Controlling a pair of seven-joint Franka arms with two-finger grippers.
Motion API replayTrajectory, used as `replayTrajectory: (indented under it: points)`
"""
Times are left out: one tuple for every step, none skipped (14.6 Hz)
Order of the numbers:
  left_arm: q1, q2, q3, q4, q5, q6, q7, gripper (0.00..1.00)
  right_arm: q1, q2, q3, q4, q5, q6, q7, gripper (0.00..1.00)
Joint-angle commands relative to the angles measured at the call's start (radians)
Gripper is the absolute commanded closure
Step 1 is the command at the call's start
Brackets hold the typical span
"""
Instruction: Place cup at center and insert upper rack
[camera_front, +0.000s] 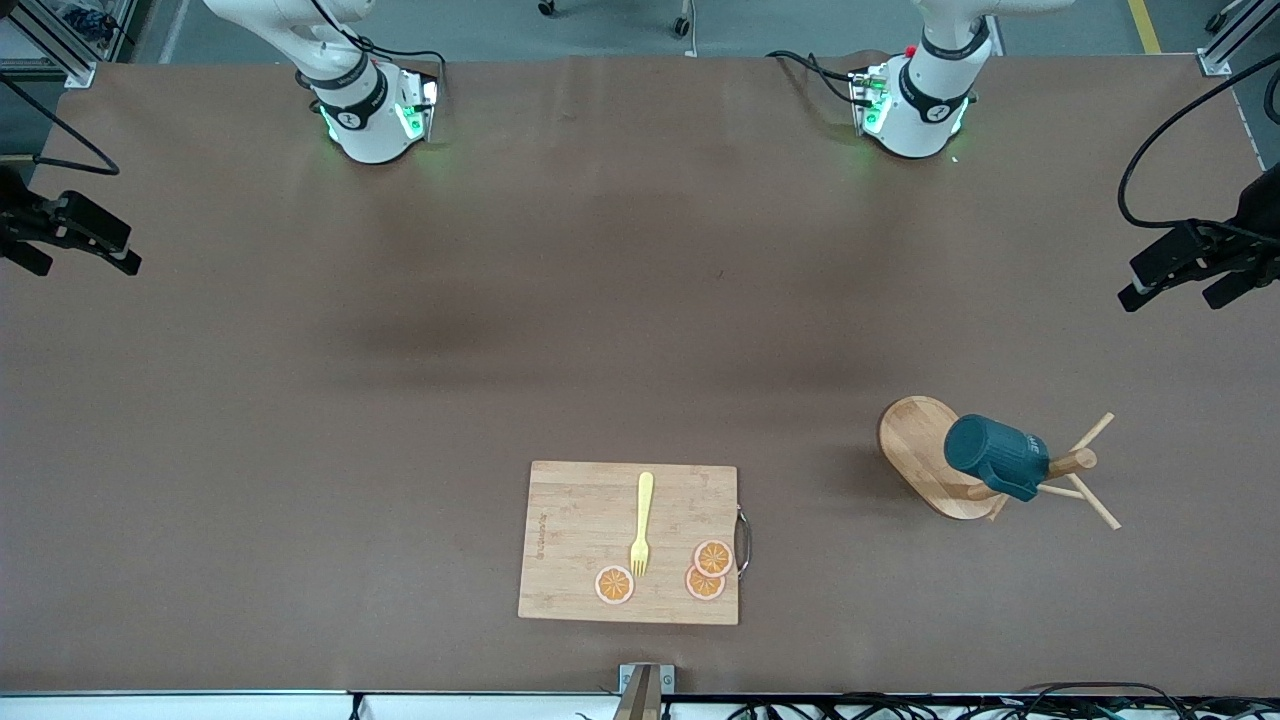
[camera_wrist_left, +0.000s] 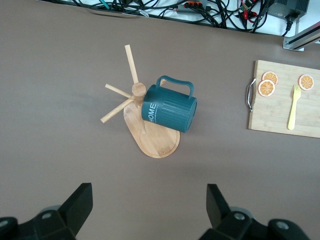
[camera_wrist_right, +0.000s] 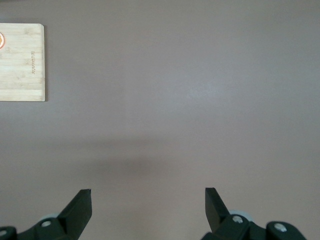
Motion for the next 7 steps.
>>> replayTrajectory:
  points:
    - [-0.001, -0.001, 0.003, 0.016, 0.015, -0.009, 0.012, 0.00, -0.005, -0.027, 0.006, -0.031, -0.014, 0.015, 0.003, 0.00]
    - [-0.002, 0.002, 0.003, 0.016, 0.018, -0.007, 0.012, 0.00, -0.005, -0.027, 0.007, -0.031, -0.014, 0.015, 0.003, 0.00]
    - [-0.004, 0.004, 0.003, 0.016, 0.019, -0.004, 0.012, 0.00, -0.005, -0.027, 0.006, -0.031, -0.014, 0.015, 0.003, 0.00]
    - [-0.002, 0.005, 0.003, 0.016, 0.045, -0.004, 0.026, 0.00, -0.005, -0.027, 0.007, -0.031, -0.014, 0.014, 0.003, 0.00]
    - [-0.002, 0.004, 0.002, 0.016, 0.076, -0.004, 0.082, 0.00, -0.003, -0.027, 0.006, -0.029, -0.014, 0.015, 0.003, 0.00]
    - [-0.002, 0.002, 0.002, 0.016, 0.080, -0.012, 0.148, 0.00, -0.003, -0.027, 0.007, -0.031, -0.014, 0.014, 0.003, 0.00]
    - [-0.002, -0.001, 0.002, 0.014, 0.080, -0.016, 0.170, 0.00, -0.003, -0.027, 0.007, -0.031, -0.014, 0.014, 0.003, 0.00]
